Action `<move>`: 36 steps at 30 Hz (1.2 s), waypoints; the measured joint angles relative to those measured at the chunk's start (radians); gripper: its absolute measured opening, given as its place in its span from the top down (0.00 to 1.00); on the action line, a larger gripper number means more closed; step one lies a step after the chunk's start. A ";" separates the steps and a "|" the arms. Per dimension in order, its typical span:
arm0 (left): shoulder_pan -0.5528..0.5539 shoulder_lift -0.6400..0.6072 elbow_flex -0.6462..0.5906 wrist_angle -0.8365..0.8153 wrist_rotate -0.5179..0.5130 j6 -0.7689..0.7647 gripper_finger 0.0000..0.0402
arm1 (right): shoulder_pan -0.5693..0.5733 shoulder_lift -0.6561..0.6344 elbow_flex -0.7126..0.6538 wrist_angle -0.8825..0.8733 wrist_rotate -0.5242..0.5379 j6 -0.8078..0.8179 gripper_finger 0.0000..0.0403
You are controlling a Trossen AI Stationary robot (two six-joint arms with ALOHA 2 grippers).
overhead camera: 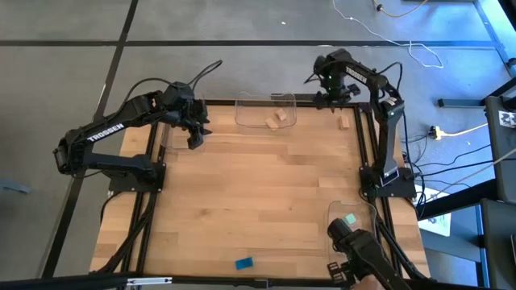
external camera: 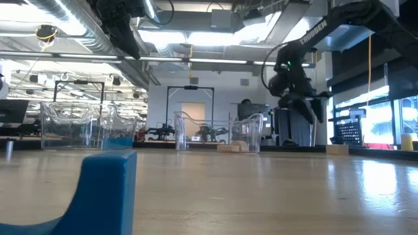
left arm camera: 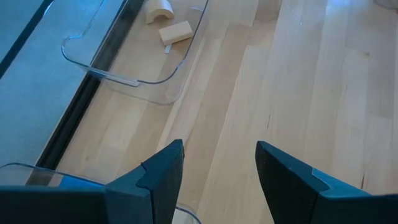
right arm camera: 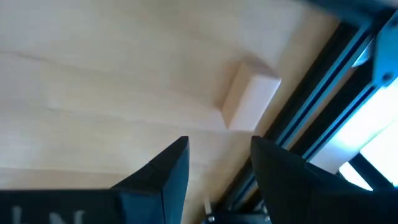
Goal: Sort & place blocks by color
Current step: Put the blue block into the top left transparent bin
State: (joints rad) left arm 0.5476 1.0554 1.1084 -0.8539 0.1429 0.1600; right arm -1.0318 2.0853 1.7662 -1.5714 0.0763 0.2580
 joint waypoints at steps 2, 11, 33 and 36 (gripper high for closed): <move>0.000 0.000 0.000 0.000 0.000 0.000 0.52 | -0.011 0.000 -0.043 0.000 0.000 0.000 0.58; 0.000 0.000 0.000 0.001 0.000 0.000 0.52 | -0.032 0.000 -0.116 0.000 0.001 -0.006 0.58; -0.200 0.126 0.000 -0.024 0.198 0.006 0.52 | 0.225 -0.601 -0.059 0.163 0.009 -0.057 0.58; -0.306 0.130 0.000 -0.026 0.220 0.001 0.52 | 0.328 -0.669 -0.059 0.204 0.009 -0.081 0.58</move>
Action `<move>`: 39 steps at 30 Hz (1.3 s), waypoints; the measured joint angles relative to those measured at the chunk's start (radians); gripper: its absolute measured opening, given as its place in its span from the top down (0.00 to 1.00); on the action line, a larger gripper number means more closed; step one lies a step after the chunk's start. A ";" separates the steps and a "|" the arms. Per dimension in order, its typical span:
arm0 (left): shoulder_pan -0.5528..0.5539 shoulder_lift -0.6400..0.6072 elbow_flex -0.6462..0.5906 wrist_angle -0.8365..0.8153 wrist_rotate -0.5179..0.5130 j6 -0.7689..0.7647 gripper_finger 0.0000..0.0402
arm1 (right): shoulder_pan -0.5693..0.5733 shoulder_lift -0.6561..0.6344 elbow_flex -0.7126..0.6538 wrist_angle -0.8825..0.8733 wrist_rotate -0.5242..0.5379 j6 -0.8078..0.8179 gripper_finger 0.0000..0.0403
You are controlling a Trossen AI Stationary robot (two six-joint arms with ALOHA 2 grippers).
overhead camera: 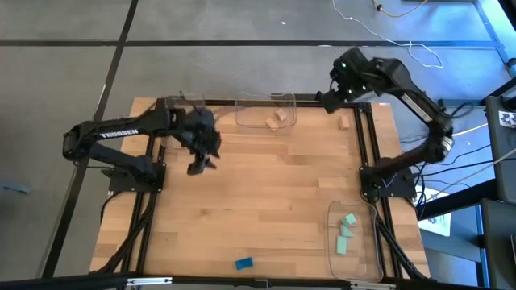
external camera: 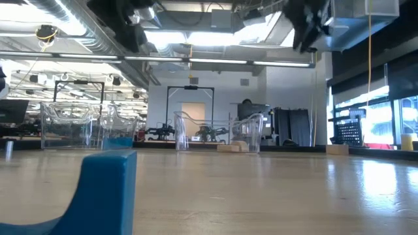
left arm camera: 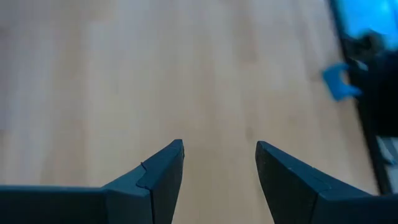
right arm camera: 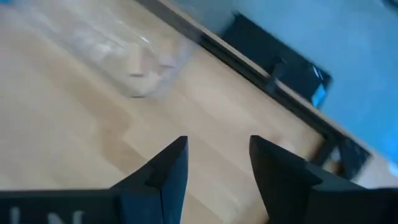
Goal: Sort & place blocks by color
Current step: Put the blue block into the top left transparent bin
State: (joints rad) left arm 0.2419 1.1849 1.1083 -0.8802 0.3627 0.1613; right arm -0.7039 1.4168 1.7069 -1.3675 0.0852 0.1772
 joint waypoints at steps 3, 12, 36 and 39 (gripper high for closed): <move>-0.124 0.009 0.000 -0.004 -0.019 -0.046 0.52 | 0.095 -0.050 0.000 0.026 0.000 -0.002 0.58; -0.450 0.045 -0.001 0.035 -0.151 -0.310 0.52 | 0.290 -0.085 0.000 0.158 0.000 -0.160 0.58; -0.949 0.499 0.000 0.594 -0.521 -0.665 0.52 | 0.413 -0.084 0.000 0.239 -0.080 -0.345 0.58; -0.954 0.531 0.000 0.593 -0.541 -0.561 0.52 | 0.413 -0.084 0.000 0.238 -0.080 -0.344 0.58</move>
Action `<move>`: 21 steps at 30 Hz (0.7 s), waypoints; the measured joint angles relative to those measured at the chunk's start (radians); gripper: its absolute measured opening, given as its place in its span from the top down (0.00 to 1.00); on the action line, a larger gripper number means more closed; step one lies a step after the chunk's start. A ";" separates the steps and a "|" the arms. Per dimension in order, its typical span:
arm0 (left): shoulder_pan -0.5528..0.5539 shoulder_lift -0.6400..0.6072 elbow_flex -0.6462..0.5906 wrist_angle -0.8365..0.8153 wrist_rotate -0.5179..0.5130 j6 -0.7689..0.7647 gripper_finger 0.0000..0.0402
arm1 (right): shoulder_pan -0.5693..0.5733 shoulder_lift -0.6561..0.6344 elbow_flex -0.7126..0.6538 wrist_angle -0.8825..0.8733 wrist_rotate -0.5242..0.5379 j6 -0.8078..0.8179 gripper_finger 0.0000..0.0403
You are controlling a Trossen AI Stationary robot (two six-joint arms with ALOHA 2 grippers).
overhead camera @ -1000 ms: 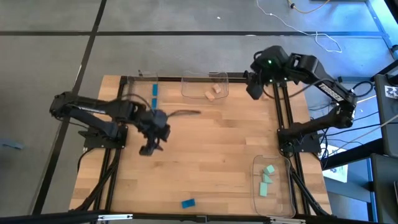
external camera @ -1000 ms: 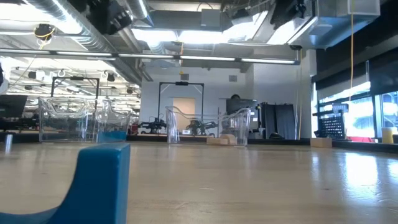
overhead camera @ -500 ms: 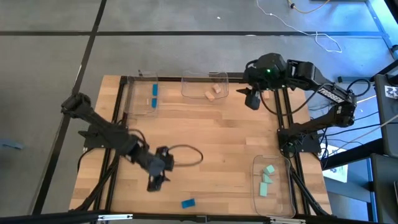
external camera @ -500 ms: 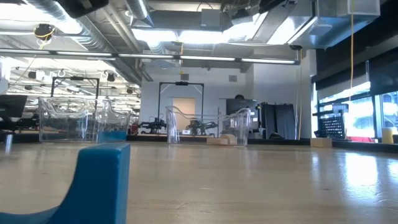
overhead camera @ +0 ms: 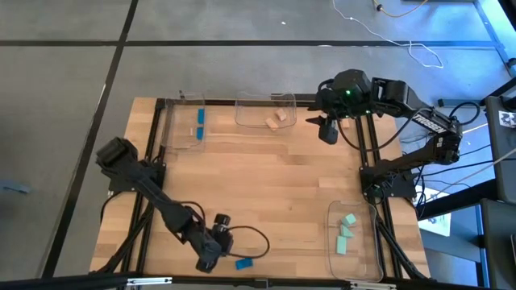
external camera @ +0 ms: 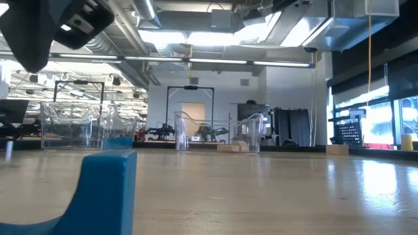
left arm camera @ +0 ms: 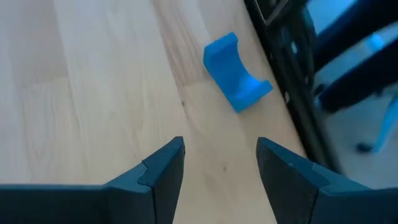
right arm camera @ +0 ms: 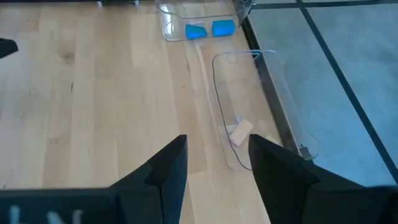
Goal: Sort & place blocks by color
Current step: Put the blue block into the top left transparent bin
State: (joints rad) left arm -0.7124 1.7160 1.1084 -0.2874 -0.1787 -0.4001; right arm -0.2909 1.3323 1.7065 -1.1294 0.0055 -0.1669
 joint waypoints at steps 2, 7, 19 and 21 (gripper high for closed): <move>0.000 0.008 0.000 0.001 -0.003 0.072 0.52 | 0.000 0.000 0.000 0.000 0.000 0.000 0.58; -0.004 0.015 0.000 0.008 -0.054 0.301 0.52 | 0.000 0.000 0.000 -0.001 0.000 0.006 0.58; -0.006 0.015 0.000 0.213 0.036 0.804 0.52 | 0.000 0.000 0.000 -0.002 0.000 0.000 0.58; -0.003 0.029 0.001 0.294 0.038 0.818 0.52 | 0.000 0.000 0.000 -0.006 0.001 -0.008 0.58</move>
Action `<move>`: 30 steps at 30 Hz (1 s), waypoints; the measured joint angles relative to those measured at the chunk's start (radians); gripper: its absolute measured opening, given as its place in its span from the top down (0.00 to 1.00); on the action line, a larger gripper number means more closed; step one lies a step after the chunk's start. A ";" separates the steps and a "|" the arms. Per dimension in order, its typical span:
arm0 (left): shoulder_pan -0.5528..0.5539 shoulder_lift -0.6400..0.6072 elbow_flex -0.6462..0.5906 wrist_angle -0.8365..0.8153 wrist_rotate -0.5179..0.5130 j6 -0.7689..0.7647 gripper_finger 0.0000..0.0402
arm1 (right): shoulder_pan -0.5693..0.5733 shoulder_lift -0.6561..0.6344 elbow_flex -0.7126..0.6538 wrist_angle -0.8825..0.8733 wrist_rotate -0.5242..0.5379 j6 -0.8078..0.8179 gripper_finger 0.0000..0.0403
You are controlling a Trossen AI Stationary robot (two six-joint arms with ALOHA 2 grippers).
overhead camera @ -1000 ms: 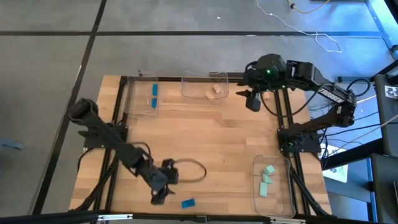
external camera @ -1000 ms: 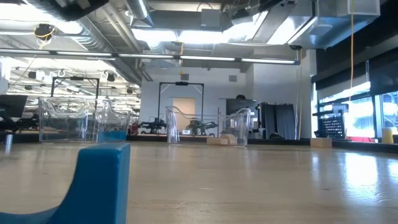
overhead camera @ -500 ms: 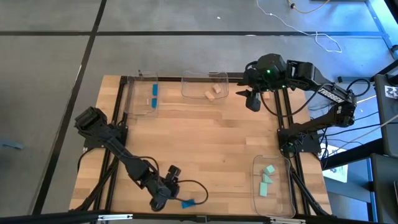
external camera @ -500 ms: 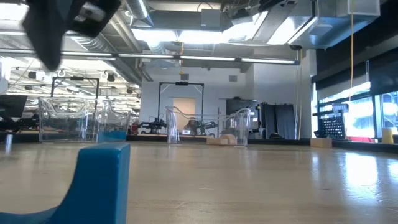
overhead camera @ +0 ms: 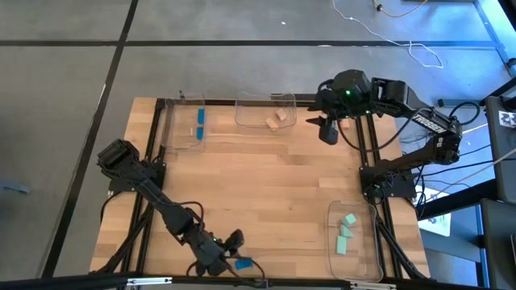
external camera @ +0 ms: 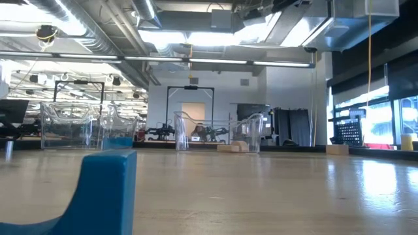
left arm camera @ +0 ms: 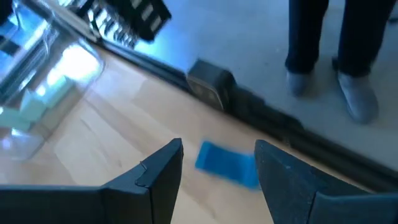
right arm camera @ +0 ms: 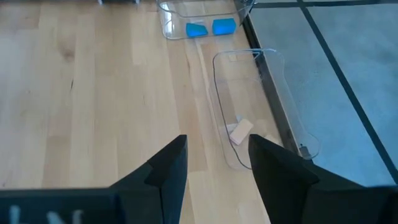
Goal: Sort & place blocks by color
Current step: Put the blue block into the top left transparent bin
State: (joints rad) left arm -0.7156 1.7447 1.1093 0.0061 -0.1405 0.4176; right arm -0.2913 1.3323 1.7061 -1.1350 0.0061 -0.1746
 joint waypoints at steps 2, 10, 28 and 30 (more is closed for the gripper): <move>0.006 0.024 0.000 0.034 0.000 0.001 0.52 | 0.000 0.000 0.000 -0.004 0.000 -0.019 0.58; 0.006 0.106 -0.002 0.048 -0.029 0.022 0.52 | 0.000 0.000 -0.001 -0.006 0.000 -0.040 0.58; 0.007 0.177 0.001 0.068 0.058 0.033 0.52 | 0.000 0.000 -0.001 -0.008 -0.001 -0.041 0.58; 0.001 0.187 -0.002 0.061 0.057 0.049 0.52 | 0.000 0.000 -0.001 -0.008 -0.001 -0.041 0.58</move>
State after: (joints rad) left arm -0.7149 1.9321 1.1069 0.0666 -0.0836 0.4663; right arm -0.2916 1.3323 1.7054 -1.1431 0.0051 -0.2153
